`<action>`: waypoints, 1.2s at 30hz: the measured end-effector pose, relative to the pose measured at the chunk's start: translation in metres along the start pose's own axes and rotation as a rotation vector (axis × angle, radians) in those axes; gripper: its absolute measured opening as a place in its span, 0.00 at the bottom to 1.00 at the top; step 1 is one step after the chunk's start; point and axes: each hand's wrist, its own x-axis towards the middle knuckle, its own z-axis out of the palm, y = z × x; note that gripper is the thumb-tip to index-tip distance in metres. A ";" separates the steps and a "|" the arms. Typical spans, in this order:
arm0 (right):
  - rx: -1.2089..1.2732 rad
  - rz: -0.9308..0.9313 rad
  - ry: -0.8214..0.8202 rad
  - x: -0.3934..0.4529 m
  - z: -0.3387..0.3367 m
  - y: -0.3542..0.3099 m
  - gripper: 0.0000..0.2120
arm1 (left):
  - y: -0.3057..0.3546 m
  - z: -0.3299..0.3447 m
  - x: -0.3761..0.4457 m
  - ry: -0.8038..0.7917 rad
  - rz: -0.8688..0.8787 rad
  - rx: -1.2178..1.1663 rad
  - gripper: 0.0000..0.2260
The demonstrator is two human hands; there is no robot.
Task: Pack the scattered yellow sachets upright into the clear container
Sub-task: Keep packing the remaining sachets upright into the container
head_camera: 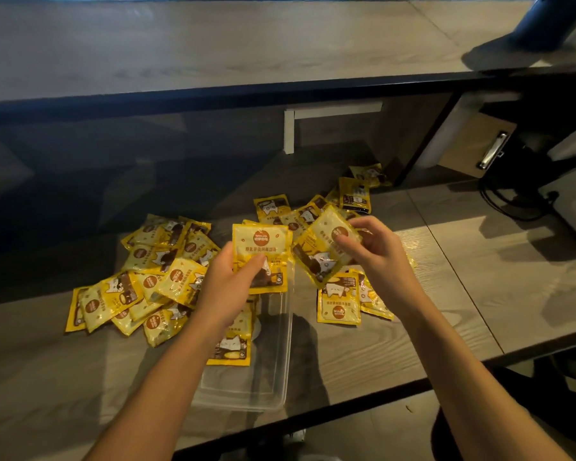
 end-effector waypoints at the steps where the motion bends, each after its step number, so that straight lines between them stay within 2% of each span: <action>1: 0.031 -0.020 -0.016 0.001 0.002 -0.004 0.06 | 0.000 -0.003 -0.001 0.021 -0.004 -0.014 0.06; 5: 0.123 -0.037 -0.079 0.006 0.010 -0.017 0.06 | 0.001 -0.012 -0.003 0.109 -0.022 -0.061 0.06; 7: 0.145 -0.016 -0.187 0.007 0.016 -0.025 0.06 | 0.001 -0.013 -0.003 0.112 -0.040 -0.063 0.07; 9: 0.073 0.005 -0.312 0.008 0.026 -0.029 0.07 | 0.004 -0.011 -0.007 0.058 -0.036 -0.071 0.11; 11: -0.097 0.000 -0.352 0.009 0.039 -0.030 0.10 | 0.004 -0.008 -0.008 0.001 -0.048 -0.080 0.18; 12: -0.200 -0.018 -0.330 0.010 0.045 -0.029 0.10 | 0.005 -0.005 -0.011 -0.006 -0.058 -0.095 0.18; 13: -0.297 -0.050 -0.289 0.011 0.051 -0.027 0.11 | 0.003 -0.003 -0.012 0.003 -0.063 -0.109 0.11; 14: -0.395 -0.102 -0.239 0.012 0.056 -0.025 0.11 | 0.005 -0.003 -0.014 0.003 -0.085 -0.105 0.11; 15: -0.485 -0.163 -0.189 0.012 0.061 -0.023 0.11 | 0.001 -0.005 -0.014 -0.026 -0.085 -0.094 0.21; 16: -0.549 -0.216 -0.150 0.012 0.065 -0.021 0.11 | -0.001 -0.005 -0.016 -0.068 -0.066 -0.080 0.25; 19: -0.596 -0.255 -0.075 0.008 0.071 -0.011 0.12 | -0.004 -0.005 -0.019 -0.146 0.000 0.064 0.11; 21: -0.567 -0.241 -0.080 0.007 0.070 -0.005 0.17 | -0.006 -0.005 -0.020 -0.121 -0.010 0.080 0.08; 24: -0.290 -0.074 -0.064 0.009 0.052 0.003 0.23 | -0.006 -0.003 -0.021 -0.089 -0.046 0.035 0.08; 26: -0.239 0.062 0.051 0.011 0.032 0.017 0.23 | -0.004 -0.004 -0.022 -0.064 -0.045 0.018 0.08; 28: -0.451 0.160 0.163 0.010 0.010 0.038 0.23 | -0.004 -0.005 -0.023 -0.051 -0.039 0.013 0.07; 30: -0.662 0.287 0.196 0.003 -0.008 0.062 0.24 | -0.004 -0.006 -0.023 -0.039 -0.037 0.002 0.08; 33: -0.905 0.480 0.096 -0.016 -0.013 0.088 0.31 | -0.007 -0.005 -0.025 -0.015 -0.025 -0.013 0.07; 36: -1.203 0.431 0.024 -0.033 -0.005 0.104 0.36 | -0.010 -0.003 -0.026 -0.025 -0.026 -0.007 0.07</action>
